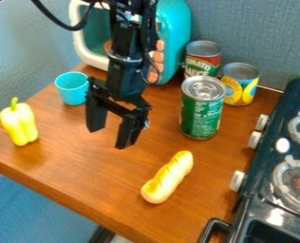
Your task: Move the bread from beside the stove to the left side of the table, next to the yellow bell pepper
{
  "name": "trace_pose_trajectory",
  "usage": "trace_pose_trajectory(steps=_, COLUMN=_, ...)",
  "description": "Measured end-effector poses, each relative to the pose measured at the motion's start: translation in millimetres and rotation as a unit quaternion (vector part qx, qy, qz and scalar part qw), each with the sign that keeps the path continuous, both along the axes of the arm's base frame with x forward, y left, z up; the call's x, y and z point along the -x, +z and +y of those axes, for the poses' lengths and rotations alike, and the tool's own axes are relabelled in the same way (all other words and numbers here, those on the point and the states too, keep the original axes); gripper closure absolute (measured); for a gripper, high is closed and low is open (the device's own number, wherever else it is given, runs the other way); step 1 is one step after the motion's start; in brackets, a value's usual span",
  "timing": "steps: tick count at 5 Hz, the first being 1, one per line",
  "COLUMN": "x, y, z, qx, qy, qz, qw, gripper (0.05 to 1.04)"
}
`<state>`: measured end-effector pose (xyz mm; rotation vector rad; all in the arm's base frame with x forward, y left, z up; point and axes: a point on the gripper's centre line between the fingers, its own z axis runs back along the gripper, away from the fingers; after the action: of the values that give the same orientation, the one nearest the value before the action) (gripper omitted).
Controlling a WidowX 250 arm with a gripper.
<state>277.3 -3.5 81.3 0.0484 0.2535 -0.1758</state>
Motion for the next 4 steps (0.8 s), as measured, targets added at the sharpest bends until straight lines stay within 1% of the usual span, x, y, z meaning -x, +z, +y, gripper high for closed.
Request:
trace_pose_trajectory(steps=1, x=2.3, y=-8.3, z=-0.6, qx=0.002, qy=0.001, qz=0.012, qw=0.9999, gripper=0.083)
trace_pose_trajectory(steps=2, x=-2.8, y=-14.7, z=-15.0, qx=0.02, qy=-0.016, qz=-0.024, qw=0.9994, gripper=0.083)
trace_pose_trajectory(steps=3, x=-6.4, y=-7.9, z=-45.9, qx=0.03, qy=-0.05, qz=-0.056, qw=0.9967, gripper=0.083)
trace_pose_trajectory(steps=4, x=-9.0, y=-12.4, z=-60.8, qx=0.036, qy=-0.054, qz=-0.079, qw=0.9948, gripper=0.083)
